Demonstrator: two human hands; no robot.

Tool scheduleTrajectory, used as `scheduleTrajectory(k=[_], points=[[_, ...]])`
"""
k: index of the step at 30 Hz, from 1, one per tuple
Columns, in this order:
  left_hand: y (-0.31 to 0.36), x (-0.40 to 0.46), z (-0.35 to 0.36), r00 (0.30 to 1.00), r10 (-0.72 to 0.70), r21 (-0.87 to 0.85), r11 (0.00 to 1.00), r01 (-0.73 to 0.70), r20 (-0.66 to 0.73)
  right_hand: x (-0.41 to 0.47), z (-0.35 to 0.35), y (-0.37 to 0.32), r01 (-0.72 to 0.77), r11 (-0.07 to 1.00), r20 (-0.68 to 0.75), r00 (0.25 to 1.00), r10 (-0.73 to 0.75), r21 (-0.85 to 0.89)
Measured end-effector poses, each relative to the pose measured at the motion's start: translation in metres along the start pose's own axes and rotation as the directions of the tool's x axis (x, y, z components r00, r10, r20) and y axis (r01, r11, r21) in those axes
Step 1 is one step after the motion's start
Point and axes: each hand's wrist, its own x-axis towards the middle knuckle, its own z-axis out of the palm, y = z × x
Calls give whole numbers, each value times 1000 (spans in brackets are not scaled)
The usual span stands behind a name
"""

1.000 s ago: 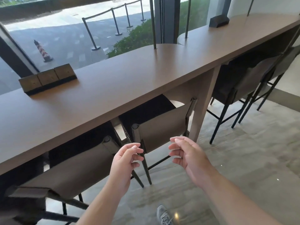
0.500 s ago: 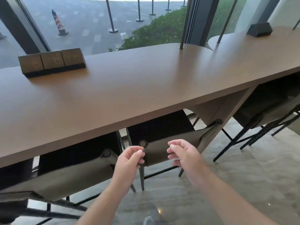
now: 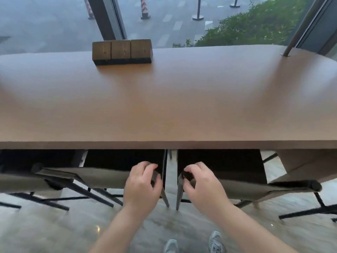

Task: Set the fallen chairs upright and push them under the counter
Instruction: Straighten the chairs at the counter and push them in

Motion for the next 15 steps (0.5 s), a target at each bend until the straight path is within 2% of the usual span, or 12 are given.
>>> scheduleTrajectory(k=[2,5,8,12,15], points=[[-6,5,1,1000,16,129,992,-15,-12,6,5,3,111,983,37,994,-107,-148],[-13,8,6,999,29,244,969,-37,39,14,13,11,211,941,75,977,-198,-263],[-20,2,14,995,63,248,965,-81,80,16,20,20,268,910,110,963,-245,-318],[-42,0,19,986,160,234,958,-167,49,11,27,28,324,871,130,946,-297,-370],[-56,-3,22,969,233,236,940,-246,80,8,26,30,345,844,154,939,-308,-412]])
